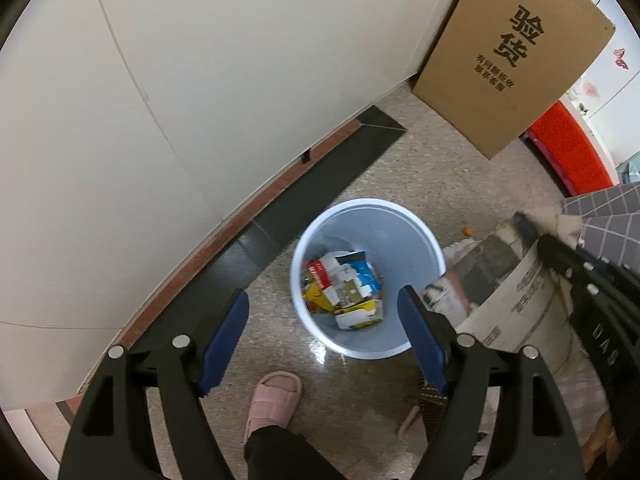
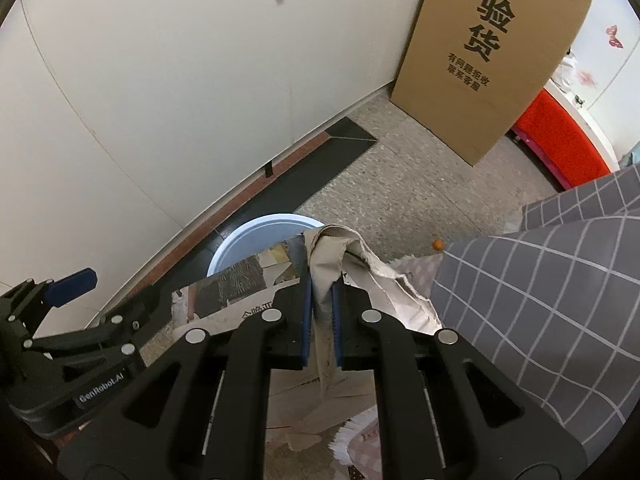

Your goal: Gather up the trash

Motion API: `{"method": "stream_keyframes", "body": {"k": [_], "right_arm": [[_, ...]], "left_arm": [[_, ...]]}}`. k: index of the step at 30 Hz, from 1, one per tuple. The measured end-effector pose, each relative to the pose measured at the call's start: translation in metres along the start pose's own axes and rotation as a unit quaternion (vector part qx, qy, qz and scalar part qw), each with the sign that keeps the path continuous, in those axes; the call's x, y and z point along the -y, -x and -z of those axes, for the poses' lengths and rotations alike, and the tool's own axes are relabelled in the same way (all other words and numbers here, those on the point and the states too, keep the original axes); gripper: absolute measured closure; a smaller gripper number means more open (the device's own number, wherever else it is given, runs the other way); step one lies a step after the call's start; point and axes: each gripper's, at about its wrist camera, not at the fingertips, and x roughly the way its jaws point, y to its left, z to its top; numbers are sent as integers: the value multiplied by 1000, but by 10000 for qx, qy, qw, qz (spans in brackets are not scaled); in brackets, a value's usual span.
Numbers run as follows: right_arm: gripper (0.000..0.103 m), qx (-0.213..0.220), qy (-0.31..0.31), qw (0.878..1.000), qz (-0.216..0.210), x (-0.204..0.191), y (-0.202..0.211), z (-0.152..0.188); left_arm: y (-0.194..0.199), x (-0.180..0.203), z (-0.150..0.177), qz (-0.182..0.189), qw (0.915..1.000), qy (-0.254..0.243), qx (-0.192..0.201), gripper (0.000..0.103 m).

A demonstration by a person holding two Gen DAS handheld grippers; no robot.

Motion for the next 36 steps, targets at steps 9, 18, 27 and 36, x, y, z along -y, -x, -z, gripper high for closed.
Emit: {"method": "stream_keyframes", "body": {"k": [9,18,27,36], "right_arm": [[91,71,52,10000,20,-13,-18,-6],[78,-115,47,9999,-45,-12,-37,-2],[56,84,-6,9999,-76,-4,-9,5],[55,651,-159,9977,72,12,84,9]], "left_arm": [[-15,-14,1,-227,9997,24,-70,27],[-25,-18,5,-225,9996,53,-176,27],[-9,-9,7,-180,9998,4,-61,27],[51,8,5,1,9990,-186,404,27]]}}
